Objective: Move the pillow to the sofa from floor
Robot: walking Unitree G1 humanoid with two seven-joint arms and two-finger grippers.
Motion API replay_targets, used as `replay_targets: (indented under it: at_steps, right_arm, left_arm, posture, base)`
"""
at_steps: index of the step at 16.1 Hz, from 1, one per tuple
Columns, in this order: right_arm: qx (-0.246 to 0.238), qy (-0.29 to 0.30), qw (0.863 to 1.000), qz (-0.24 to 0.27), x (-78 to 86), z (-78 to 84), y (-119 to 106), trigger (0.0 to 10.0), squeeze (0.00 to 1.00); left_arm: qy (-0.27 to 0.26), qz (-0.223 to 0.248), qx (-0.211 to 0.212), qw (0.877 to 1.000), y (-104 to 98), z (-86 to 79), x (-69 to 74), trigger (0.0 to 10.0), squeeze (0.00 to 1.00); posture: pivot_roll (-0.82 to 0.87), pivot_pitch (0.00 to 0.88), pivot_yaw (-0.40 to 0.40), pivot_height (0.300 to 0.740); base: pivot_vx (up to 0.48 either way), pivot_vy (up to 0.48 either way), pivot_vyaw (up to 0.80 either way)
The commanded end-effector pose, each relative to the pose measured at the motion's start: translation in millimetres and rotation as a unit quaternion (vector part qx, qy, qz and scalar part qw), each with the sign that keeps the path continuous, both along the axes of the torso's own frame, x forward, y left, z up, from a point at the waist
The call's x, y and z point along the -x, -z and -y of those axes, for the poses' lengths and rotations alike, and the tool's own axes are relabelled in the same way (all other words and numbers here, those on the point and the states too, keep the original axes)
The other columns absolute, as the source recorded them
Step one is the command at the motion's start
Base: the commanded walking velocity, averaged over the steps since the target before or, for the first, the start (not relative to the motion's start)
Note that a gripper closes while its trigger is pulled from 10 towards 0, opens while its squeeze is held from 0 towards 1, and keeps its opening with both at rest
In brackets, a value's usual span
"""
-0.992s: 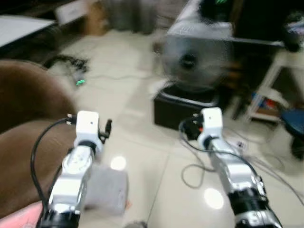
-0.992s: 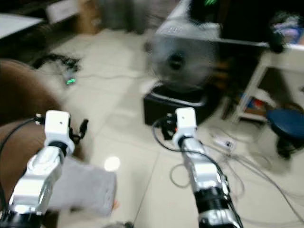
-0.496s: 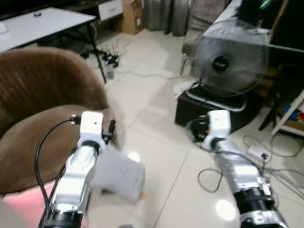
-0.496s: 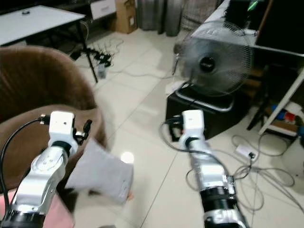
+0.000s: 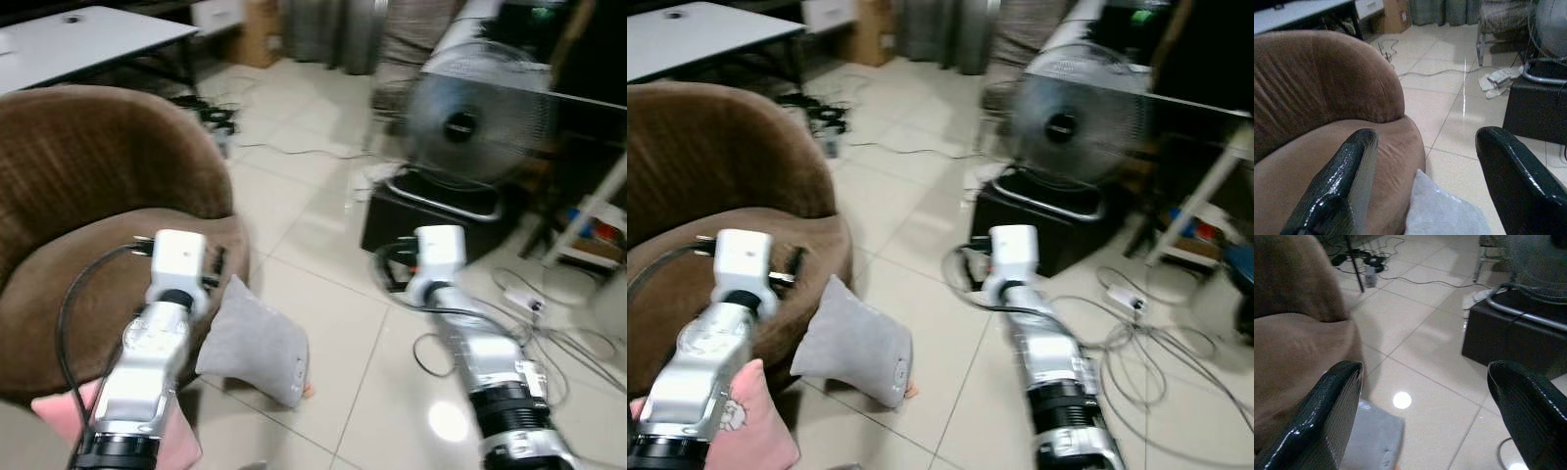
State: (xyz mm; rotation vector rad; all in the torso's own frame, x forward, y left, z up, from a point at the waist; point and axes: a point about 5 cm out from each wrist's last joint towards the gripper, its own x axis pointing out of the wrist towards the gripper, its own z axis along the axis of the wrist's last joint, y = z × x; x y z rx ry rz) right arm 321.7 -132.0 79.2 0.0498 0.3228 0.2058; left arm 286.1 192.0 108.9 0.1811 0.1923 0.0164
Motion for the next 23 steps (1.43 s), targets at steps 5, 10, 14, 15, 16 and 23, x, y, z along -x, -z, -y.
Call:
replay_targets:
  at_steps: [5,10,14,15,16,23]
  right_arm:
    - [-0.003,0.015,1.000,-0.001,-1.0,10.1,-1.3,10.0,0.00]
    - [0.000,0.013,1.000,-0.005,-1.3,10.1,0.1,10.0,0.00]
    - [-0.001,0.015,1.000,-0.007,-0.4,9.4,1.8,10.0,0.00]
    - [-0.001,0.014,1.000,-0.007,-0.1,9.2,2.0,10.0,0.00]
    - [-0.001,0.014,1.000,-0.006,-0.1,9.3,2.0,10.0,0.00]
    - [-0.001,0.013,1.000,-0.008,0.8,8.6,3.1,10.0,0.00]
  left_arm:
    - [0.007,0.002,-0.002,1.000,-1.4,5.7,-1.4,10.0,0.00]
    - [0.007,0.003,-0.004,1.000,-1.8,5.3,-2.2,10.0,0.00]
    - [0.007,0.002,-0.006,1.000,-1.4,3.7,-1.6,10.0,0.00]
    - [0.007,0.003,-0.006,1.000,-1.4,3.3,-1.3,10.0,0.00]
    - [0.007,0.003,-0.007,1.000,-1.5,3.1,-1.1,10.0,0.00]
    - [0.008,0.002,-0.008,1.000,-2.0,2.6,-0.3,10.0,0.00]
  posture:
    - [0.03,0.000,0.015,0.740]
    - [0.04,0.000,0.012,0.740]
    - [0.04,0.000,0.009,0.740]
    - [0.04,0.000,0.009,0.740]
    - [0.04,0.000,0.009,0.740]
    - [0.05,0.000,0.010,0.740]
  base:
    - [0.000,0.352,0.00]
    - [0.000,0.353,0.00]
    - [0.000,0.353,0.00]
    - [0.000,0.352,0.00]
    - [0.000,0.356,0.00]
    - [0.000,0.354,0.00]
